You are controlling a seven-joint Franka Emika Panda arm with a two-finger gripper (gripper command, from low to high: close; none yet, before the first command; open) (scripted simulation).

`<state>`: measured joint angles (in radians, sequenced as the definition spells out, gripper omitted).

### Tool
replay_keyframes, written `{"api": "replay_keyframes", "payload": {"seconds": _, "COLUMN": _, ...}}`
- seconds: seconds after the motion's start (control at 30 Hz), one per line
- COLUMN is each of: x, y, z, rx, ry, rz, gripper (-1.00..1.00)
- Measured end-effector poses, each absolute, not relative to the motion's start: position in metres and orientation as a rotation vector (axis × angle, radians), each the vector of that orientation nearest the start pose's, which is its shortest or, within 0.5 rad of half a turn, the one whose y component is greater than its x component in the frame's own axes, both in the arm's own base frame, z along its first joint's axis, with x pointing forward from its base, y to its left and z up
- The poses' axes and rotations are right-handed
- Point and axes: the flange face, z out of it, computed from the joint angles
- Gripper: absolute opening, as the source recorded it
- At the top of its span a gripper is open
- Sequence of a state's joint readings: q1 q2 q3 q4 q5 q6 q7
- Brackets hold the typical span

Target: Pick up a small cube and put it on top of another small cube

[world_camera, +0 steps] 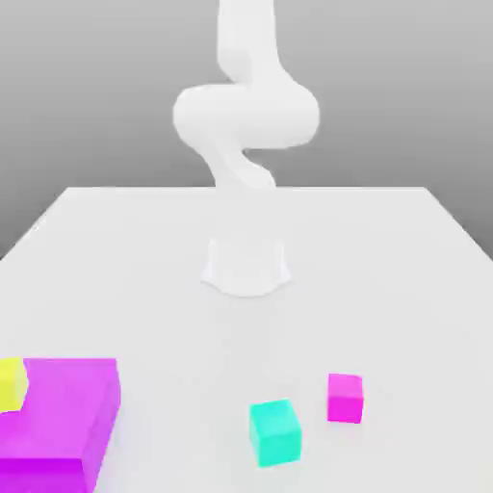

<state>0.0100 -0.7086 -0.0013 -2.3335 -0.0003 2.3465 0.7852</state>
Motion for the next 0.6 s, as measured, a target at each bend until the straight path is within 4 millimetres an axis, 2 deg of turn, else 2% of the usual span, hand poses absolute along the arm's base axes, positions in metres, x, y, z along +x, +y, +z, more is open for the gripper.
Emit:
{"api": "replay_keyframes", "payload": {"seconds": 0.13, "x": 0.428, "y": 0.009, "z": 0.586, "rx": -2.619, "ry": 1.012, "rz": -0.791, "gripper": 0.0}}
{"api": "replay_keyframes", "payload": {"seconds": 0.3, "x": 0.461, "y": 0.018, "z": 0.482, "rx": -2.744, "ry": 0.987, "rz": -0.598, "gripper": 0.0}}
{"api": "replay_keyframes", "payload": {"seconds": 0.43, "x": 0.469, "y": 0.025, "z": 0.398, "rx": -2.835, "ry": 0.961, "rz": -0.436, "gripper": 0.0}}
{"api": "replay_keyframes", "payload": {"seconds": 0.6, "x": 0.458, "y": 0.033, "z": 0.295, "rx": -2.936, "ry": 0.916, "rz": -0.223, "gripper": 0.0}}
